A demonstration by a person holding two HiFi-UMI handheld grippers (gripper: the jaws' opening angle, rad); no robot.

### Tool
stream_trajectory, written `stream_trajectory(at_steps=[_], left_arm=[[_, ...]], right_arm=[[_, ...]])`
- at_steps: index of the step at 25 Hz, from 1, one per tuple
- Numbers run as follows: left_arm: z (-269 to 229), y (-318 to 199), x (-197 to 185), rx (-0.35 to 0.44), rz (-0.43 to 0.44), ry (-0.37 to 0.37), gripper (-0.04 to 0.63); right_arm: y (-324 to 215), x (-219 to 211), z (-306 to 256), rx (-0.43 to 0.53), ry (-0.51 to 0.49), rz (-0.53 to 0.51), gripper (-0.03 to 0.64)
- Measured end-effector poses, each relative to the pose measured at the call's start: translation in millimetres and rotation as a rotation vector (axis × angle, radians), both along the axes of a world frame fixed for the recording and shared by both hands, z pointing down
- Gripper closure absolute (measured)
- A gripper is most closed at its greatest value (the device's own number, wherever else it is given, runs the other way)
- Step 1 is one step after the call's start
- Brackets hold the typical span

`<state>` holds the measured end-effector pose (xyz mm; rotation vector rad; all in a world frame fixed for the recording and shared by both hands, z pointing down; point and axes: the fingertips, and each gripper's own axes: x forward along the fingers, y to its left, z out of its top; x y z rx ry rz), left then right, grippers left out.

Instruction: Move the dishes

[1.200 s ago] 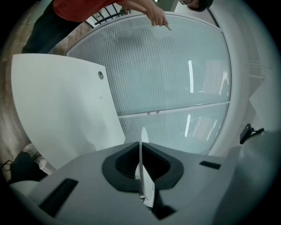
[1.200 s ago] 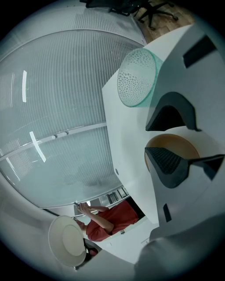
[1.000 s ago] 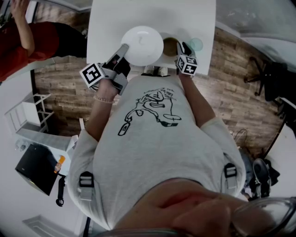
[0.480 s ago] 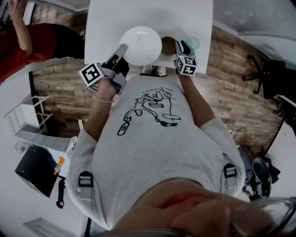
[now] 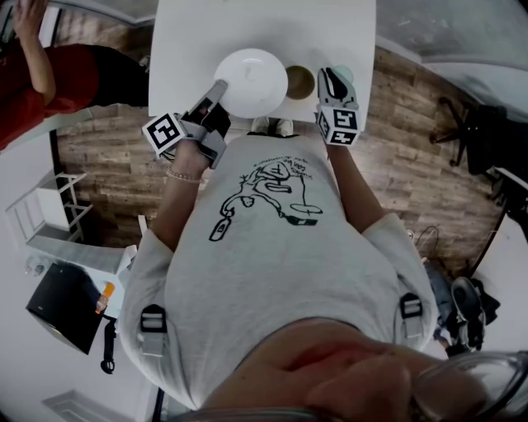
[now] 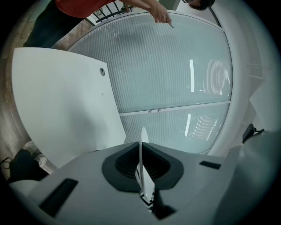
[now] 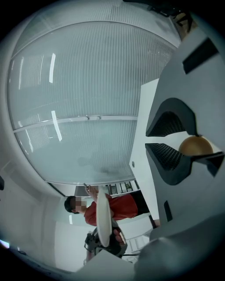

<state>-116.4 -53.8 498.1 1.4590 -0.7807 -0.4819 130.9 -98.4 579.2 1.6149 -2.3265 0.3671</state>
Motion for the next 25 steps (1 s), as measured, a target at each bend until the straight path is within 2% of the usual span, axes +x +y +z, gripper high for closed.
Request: stream_trajectory(at_steps=[10,25], left_arm=[[6.3,1.6,-1.0,-0.007,-0.001,0.002,0.584],[15.6,0.3,-4.4,-0.015,-0.005,-0.002,0.584]], right_arm=[[2.5,-4.6,-117.9,0.135,-0.054,-0.019,0.563],[18.0,-22.9,-224.2,0.232,-0.034,-0.119,0.567]])
